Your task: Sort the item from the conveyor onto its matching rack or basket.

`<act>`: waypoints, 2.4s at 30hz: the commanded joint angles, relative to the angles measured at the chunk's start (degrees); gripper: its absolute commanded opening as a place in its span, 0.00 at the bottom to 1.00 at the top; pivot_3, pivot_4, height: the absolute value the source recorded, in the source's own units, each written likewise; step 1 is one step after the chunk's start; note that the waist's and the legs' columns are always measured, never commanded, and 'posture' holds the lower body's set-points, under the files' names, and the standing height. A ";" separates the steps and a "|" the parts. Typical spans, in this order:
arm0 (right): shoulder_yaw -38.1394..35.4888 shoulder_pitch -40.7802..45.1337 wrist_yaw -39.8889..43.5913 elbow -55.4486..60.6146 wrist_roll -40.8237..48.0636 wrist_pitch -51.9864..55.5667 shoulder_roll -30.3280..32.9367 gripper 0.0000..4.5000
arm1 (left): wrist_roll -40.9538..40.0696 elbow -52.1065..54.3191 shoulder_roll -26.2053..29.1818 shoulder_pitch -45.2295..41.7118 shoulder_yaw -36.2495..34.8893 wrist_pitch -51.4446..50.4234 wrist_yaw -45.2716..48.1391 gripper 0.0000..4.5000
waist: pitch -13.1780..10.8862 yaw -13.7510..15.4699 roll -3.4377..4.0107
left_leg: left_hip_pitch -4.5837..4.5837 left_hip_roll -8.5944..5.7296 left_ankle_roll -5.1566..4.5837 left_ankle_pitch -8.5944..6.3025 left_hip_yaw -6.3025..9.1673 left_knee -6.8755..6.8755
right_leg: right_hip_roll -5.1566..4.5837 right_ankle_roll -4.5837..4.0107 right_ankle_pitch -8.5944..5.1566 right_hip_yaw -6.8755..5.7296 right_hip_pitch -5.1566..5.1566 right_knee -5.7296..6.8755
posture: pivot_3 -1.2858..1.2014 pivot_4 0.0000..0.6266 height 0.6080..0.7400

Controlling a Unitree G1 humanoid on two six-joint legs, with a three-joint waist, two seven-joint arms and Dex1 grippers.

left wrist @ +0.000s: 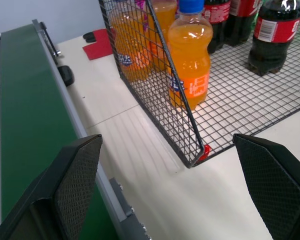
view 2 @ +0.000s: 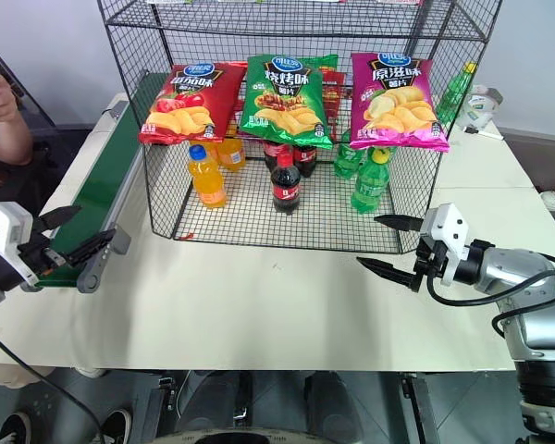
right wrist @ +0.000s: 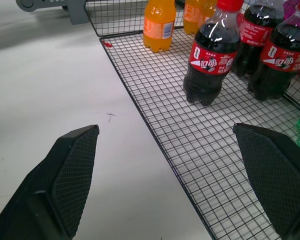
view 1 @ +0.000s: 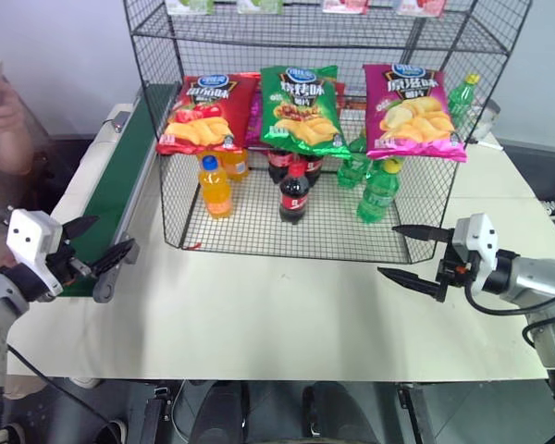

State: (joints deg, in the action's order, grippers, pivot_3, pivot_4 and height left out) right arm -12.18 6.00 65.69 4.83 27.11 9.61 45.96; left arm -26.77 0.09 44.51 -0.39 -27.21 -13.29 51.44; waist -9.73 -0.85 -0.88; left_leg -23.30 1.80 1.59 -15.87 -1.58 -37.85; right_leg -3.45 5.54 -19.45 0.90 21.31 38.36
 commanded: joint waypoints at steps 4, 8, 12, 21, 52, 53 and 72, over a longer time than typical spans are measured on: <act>-0.96 0.23 -0.38 1.21 -0.26 -0.90 0.58 0.99 | 2.34 1.33 0.57 0.97 0.04 2.41 -0.99 1.00 | 0.00 -0.02 0.00 | 0.00 0.00 0.00 0.00 0.00 -0.02 | 0.00 0.00 0.00 0.00 0.00 0.02 | 0.52 0.24 0.99; -0.57 0.58 -0.17 0.74 -0.75 -1.45 0.43 0.99 | 2.30 1.34 0.77 1.35 0.72 1.12 -1.17 1.00 | 0.00 -0.07 0.00 | 0.01 0.00 0.00 0.00 0.00 -0.02 | 0.01 0.00 0.00 0.01 0.01 0.07 | 0.52 0.24 0.99; -0.19 1.38 0.08 -0.20 -1.34 -1.92 0.18 0.99 | 0.60 0.32 0.48 -0.20 -0.40 2.92 -0.03 1.00 | 0.00 0.04 -0.01 | 0.00 0.00 0.00 0.00 0.01 -0.07 | 0.01 0.00 0.00 0.00 0.00 0.09 | 0.52 0.24 0.99; 0.65 2.65 0.16 -1.83 -2.10 -3.22 -0.22 0.99 | 1.05 -1.42 0.49 -0.10 -0.57 5.02 0.14 1.00 | 0.01 -0.13 -0.01 | 0.00 0.01 0.00 0.00 0.01 -0.10 | 0.03 0.01 0.00 0.00 0.00 0.12 | 0.52 0.24 0.99; 2.82 3.83 1.32 -6.27 -4.70 -9.07 -0.80 0.99 | 2.60 -7.18 0.49 -4.10 1.33 10.45 0.07 1.00 | 0.01 -0.02 -0.02 | 0.01 0.01 0.00 0.00 0.00 -0.16 | 0.04 0.01 0.01 0.01 0.02 0.21 | 0.52 0.24 0.99; 2.74 3.80 1.55 -6.38 -4.67 -9.14 -0.67 0.99 | 2.58 -7.28 0.61 -4.21 1.30 10.42 0.14 1.00 | 0.01 -0.02 -0.02 | 0.01 0.00 0.00 0.00 -0.01 -0.16 | 0.04 0.01 0.01 0.01 0.02 0.21 | 0.52 0.24 0.99; 2.79 3.99 1.36 -8.27 -5.44 -11.13 -0.84 0.99 | 2.62 -7.88 2.13 -5.74 2.46 9.22 2.69 1.00 | 0.01 0.08 -0.02 | 0.01 0.00 0.00 0.00 -0.01 -0.17 | 0.05 0.01 0.01 0.00 0.03 0.25 | 0.52 0.24 0.99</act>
State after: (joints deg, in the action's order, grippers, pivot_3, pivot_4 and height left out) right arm -8.31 9.72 66.76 -3.51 21.41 -0.44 44.54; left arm -24.23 -7.98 45.15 -4.93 -24.21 -4.69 53.64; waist -9.72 -0.77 -0.90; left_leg -23.29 1.81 1.59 -15.87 -1.58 -38.05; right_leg -3.39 5.56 -19.45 0.90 21.33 38.62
